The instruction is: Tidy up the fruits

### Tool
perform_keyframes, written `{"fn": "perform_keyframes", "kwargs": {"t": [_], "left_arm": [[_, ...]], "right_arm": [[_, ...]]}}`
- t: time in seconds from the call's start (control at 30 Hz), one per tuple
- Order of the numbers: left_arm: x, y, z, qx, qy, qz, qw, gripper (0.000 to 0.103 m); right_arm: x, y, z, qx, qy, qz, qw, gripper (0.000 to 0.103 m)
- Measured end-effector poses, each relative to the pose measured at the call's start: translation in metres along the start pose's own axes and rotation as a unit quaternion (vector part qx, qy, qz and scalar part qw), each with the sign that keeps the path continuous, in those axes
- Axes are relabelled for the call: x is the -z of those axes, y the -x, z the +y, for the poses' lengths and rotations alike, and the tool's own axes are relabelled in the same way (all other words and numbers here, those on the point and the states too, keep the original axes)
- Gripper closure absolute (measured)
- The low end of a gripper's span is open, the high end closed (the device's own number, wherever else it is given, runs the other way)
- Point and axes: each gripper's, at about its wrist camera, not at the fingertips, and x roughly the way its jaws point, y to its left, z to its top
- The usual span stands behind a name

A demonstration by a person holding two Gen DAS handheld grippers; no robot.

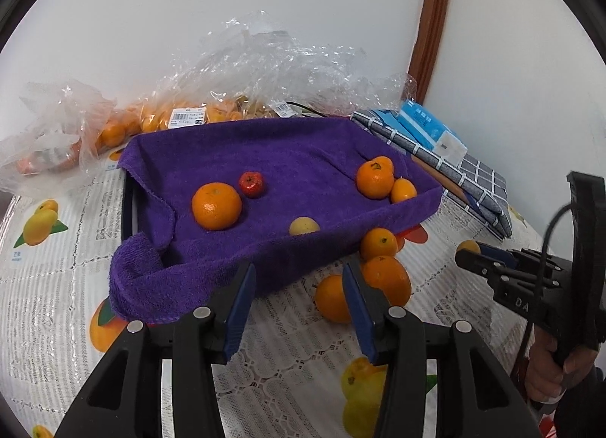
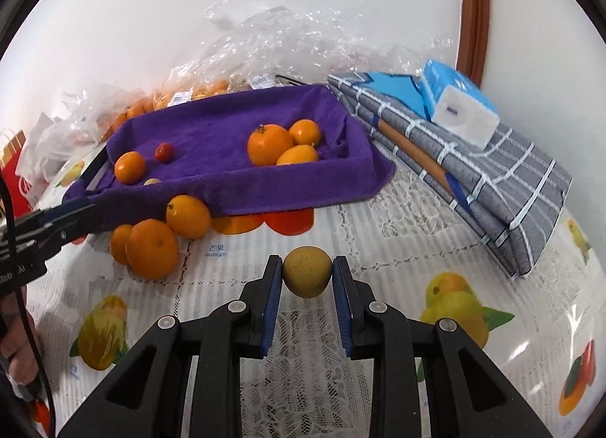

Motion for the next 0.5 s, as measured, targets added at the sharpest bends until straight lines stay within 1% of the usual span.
{"fn": "perform_keyframes", "kwargs": {"t": [0.03,0.17,0.33,0.5], "left_arm": [[0.000,-0.001,-0.002,-0.001,-0.004,0.001,1.0000,0.058],[0.000,-0.004,-0.004,0.002,-0.011,0.009,0.9999,0.057],[0.002,-0.010,-0.008,0.026,-0.021,0.031,0.9989,0.057],[0.004,-0.016,-0.020,0.020,-0.047,0.048,0.9975,0.057]], "right_arm": [[0.000,-0.001,-0.001,0.004,-0.004,0.004,1.000,0.076],[0.000,-0.003,-0.002,-0.007,-0.007,0.007,1.000,0.076],[0.000,-0.004,0.003,-0.012,0.004,0.009,1.000,0.076],[0.001,-0.003,0.001,-0.015,0.001,0.006,1.000,0.076]]}}
